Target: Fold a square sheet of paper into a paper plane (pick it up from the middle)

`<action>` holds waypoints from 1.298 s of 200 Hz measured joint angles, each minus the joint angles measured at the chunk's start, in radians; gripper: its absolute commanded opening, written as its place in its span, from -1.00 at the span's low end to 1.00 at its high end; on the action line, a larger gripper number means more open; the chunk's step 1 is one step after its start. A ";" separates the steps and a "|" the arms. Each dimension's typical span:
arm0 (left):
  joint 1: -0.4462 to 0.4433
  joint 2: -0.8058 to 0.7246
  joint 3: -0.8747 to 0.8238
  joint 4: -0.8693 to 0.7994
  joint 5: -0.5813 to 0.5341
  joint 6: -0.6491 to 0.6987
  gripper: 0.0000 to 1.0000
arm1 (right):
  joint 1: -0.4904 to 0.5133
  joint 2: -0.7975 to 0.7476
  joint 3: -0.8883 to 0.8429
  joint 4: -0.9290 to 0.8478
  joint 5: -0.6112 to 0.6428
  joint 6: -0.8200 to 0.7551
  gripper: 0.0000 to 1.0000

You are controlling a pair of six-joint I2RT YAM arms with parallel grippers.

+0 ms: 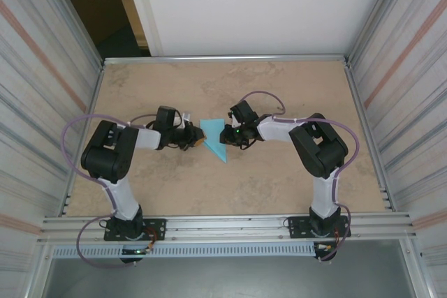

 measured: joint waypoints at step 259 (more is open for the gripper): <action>-0.125 -0.184 0.094 -0.353 -0.410 -0.170 -0.86 | 0.334 -0.100 -0.091 0.056 0.539 -0.472 -0.27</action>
